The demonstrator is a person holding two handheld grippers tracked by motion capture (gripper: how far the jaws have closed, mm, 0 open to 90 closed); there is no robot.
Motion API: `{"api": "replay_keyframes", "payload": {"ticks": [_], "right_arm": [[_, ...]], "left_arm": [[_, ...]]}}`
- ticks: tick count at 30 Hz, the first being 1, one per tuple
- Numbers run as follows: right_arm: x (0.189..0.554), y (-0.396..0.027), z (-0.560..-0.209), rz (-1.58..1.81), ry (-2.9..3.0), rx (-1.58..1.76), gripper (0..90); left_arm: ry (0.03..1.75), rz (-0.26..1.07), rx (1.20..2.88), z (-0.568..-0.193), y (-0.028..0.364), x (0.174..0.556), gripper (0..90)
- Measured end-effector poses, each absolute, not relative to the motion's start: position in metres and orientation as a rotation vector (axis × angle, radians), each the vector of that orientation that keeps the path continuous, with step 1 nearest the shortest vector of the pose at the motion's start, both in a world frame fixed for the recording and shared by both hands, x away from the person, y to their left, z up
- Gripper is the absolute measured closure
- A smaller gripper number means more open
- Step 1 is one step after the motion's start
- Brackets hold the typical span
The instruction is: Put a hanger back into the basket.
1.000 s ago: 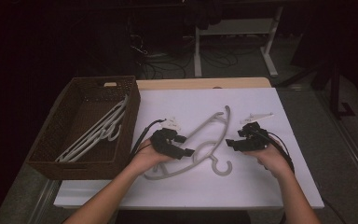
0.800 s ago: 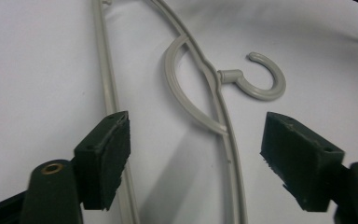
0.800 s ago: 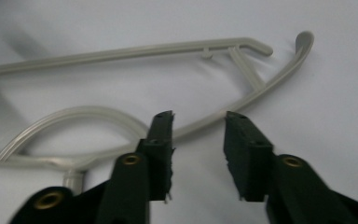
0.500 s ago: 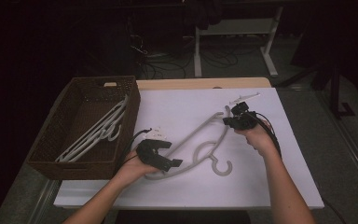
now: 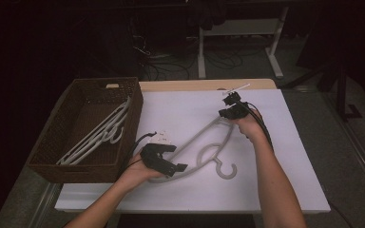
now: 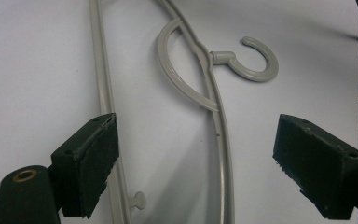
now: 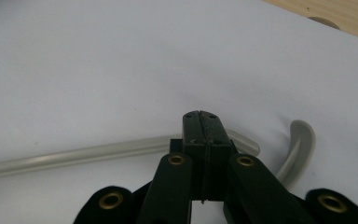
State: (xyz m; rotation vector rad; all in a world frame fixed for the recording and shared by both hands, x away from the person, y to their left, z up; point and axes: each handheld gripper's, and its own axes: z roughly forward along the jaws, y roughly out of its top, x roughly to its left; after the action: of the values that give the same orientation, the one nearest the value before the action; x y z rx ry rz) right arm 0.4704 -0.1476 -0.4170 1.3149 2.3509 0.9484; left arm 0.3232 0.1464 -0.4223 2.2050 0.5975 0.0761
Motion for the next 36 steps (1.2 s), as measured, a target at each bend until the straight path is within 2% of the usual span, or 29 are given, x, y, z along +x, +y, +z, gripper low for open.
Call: {"api": "replay_keyframes", "payload": {"ticks": [22, 29, 34, 36], "right_arm": [[0.492, -0.133, -0.436, 0.804, 2.408, 1.334, 89.4], [0.495, -0.129, -0.437, 0.768, 2.423, 1.330, 89.5], [0.496, -0.128, -0.437, 0.753, 2.430, 1.339, 89.5], [0.496, -0.127, -0.437, 0.752, 2.429, 1.337, 89.5]], "left_arm": [[0.532, 0.060, 2.246, -0.427, 0.135, 0.324, 17.0], [0.474, 0.044, 2.299, -0.434, 0.121, 0.325, 27.6], [0.426, 0.020, 2.385, -0.441, 0.103, 0.330, 44.8], [0.426, 0.020, 2.385, -0.441, 0.103, 0.330, 47.5]]}}
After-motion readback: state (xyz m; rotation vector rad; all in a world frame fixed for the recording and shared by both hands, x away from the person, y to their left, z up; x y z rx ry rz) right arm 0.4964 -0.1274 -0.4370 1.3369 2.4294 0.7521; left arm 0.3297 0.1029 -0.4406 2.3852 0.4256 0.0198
